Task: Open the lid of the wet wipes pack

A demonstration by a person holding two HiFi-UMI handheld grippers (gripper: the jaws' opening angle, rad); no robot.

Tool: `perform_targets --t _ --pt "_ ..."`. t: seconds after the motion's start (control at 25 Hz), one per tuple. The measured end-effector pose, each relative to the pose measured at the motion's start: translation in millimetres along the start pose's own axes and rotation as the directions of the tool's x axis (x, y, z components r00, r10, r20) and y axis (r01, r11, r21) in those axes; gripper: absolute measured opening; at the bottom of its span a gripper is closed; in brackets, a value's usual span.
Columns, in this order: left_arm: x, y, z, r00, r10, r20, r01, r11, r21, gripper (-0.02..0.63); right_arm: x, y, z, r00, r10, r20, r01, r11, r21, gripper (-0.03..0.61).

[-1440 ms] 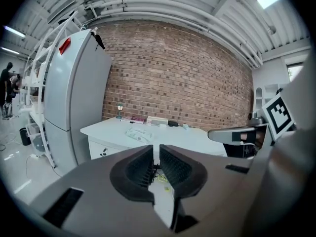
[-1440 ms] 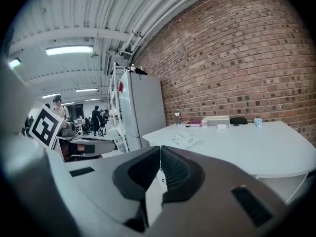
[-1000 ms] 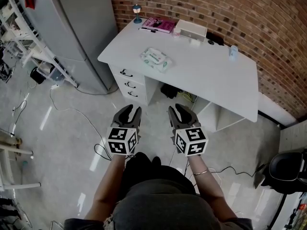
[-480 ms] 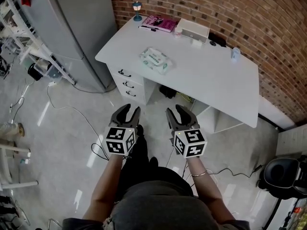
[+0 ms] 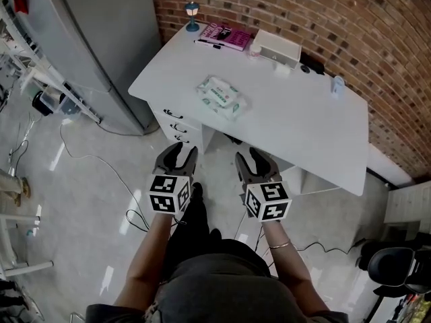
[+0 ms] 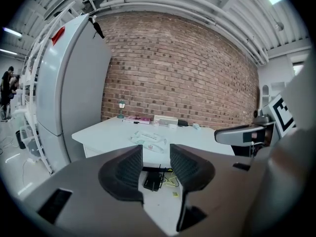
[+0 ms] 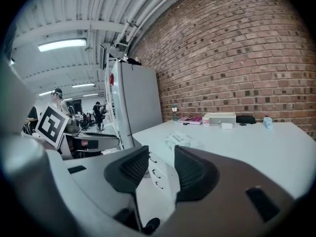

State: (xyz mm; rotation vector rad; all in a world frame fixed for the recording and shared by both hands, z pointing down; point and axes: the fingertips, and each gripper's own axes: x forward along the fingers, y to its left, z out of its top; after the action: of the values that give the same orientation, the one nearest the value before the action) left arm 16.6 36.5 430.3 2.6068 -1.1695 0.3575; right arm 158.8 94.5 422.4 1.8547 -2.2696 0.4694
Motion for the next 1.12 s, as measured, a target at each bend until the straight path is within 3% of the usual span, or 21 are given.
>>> perform_targets --t 0.6,1.12 --pt "110.3 83.2 44.5 0.997 -0.066 -0.037 0.066 0.998 0.017 0.176 123.5 -29.6 47.5 0.997 -0.069 -0.038 0.068 0.997 -0.026 0.155" --pt "166.8 121.2 57.2 0.985 -0.15 -0.089 0.154 0.987 0.04 0.178 182.8 -43.6 64.0 0.988 -0.134 -0.08 0.131 0.99 -0.045 0.167"
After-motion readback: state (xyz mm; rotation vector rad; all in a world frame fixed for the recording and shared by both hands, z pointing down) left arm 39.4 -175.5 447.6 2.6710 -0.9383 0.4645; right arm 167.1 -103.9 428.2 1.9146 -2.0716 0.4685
